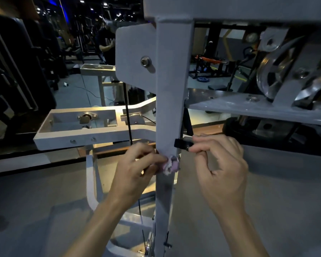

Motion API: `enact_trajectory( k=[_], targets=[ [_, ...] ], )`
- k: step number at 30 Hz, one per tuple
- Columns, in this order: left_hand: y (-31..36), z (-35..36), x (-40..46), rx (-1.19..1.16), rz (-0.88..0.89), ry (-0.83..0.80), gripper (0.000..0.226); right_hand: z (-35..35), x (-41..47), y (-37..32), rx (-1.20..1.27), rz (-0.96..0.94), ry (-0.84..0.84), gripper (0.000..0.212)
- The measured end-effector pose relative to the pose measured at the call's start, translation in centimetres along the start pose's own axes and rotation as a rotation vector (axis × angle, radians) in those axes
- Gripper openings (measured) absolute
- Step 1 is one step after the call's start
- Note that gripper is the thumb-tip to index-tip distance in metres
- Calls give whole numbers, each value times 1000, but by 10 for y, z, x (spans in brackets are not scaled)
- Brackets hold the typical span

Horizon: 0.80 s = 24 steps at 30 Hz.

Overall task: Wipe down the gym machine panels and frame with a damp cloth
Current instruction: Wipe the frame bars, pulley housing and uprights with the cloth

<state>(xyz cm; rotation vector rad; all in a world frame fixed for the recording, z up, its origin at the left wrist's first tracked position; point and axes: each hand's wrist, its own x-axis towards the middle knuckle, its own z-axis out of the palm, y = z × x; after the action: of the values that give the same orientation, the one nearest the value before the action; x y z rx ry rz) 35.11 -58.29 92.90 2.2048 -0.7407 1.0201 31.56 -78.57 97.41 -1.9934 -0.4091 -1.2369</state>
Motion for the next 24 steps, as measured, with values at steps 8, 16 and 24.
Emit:
enact_trajectory(
  k=[8,16,24],
  targets=[
    [2,-22,47,-58,100,126,18,5,-2,-3,-24,24,50,20],
    [-5,-10,21,-81,138,-12,17,6,-2,-2,-9,28,54,21],
    [-1,-13,36,-73,216,60,15,9,-3,-2,11,51,73,23]
  ],
)
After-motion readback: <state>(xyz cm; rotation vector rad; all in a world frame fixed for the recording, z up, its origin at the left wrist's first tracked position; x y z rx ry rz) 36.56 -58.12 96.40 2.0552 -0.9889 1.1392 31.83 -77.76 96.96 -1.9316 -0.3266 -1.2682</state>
